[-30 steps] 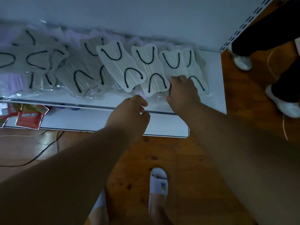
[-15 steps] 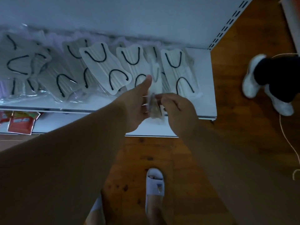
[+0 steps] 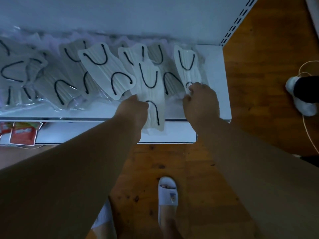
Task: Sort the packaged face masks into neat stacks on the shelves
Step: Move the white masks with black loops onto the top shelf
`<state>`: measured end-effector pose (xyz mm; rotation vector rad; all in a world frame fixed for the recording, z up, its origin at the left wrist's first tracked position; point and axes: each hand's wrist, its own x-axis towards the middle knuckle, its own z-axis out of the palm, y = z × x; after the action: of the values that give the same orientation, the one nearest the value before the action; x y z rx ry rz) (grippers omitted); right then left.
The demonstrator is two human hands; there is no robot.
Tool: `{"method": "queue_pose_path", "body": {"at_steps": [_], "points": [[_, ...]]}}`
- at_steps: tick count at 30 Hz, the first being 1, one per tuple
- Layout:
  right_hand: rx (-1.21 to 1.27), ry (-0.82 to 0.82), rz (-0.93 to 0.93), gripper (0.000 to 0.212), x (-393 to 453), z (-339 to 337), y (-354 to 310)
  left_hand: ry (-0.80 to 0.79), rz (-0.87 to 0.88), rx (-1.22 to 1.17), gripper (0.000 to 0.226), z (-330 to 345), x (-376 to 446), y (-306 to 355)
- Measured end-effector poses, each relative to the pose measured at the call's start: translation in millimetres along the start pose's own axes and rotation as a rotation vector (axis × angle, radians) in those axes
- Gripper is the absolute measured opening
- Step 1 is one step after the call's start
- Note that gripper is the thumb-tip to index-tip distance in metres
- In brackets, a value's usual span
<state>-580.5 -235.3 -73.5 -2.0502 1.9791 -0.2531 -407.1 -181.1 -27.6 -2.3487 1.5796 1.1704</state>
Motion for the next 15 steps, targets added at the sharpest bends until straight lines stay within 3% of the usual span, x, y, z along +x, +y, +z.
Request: {"method": "queue_pose_path", "body": {"at_steps": [2,3,4,5,6,7,10,12,14,15], "points": [[0.143,0.067,-0.028,0.020,-9.2,1.0,-2.9,0.032,-0.143,-0.294,0.068,-6.1,-4.3,1.0],[0.222,0.072,-0.076,0.018,-15.5,1.1,-8.3,0.038,-0.229,-0.594,0.070,-8.4,-10.0,3.7],[0.298,0.050,-0.151,0.018,-22.5,1.7,-16.5,-0.020,-0.336,-1.056,0.065,-11.9,-14.1,6.9],[0.356,0.009,-0.247,0.021,-30.1,2.5,-27.6,-0.091,-0.380,-1.317,0.054,-17.8,-14.6,9.9],[0.407,-0.037,-0.343,0.027,-37.6,3.8,-39.1,-0.104,-0.344,-1.411,0.043,-15.5,-16.2,8.7],[0.458,-0.066,-0.421,0.033,-44.1,5.4,-49.0,-0.088,-0.326,-1.467,0.033,-13.8,-12.6,4.2],[0.533,0.010,-0.430,0.038,-40.3,7.4,-65.4,0.186,-0.322,-1.214,0.002,-13.0,-0.7,-17.1],[0.393,0.061,-0.370,0.027,-23.8,11.5,-64.7,0.295,-0.342,-1.189,0.009,-14.5,5.9,-35.3],[0.133,-0.086,-0.318,0.038,-9.4,17.6,-65.5,0.318,-0.354,-1.196,0.004,-19.4,5.6,-48.8],[0.018,-0.184,-0.307,0.049,-4.5,21.1,-65.7,0.305,-0.342,-1.209,0.017,-20.4,6.0,-54.9]]}}
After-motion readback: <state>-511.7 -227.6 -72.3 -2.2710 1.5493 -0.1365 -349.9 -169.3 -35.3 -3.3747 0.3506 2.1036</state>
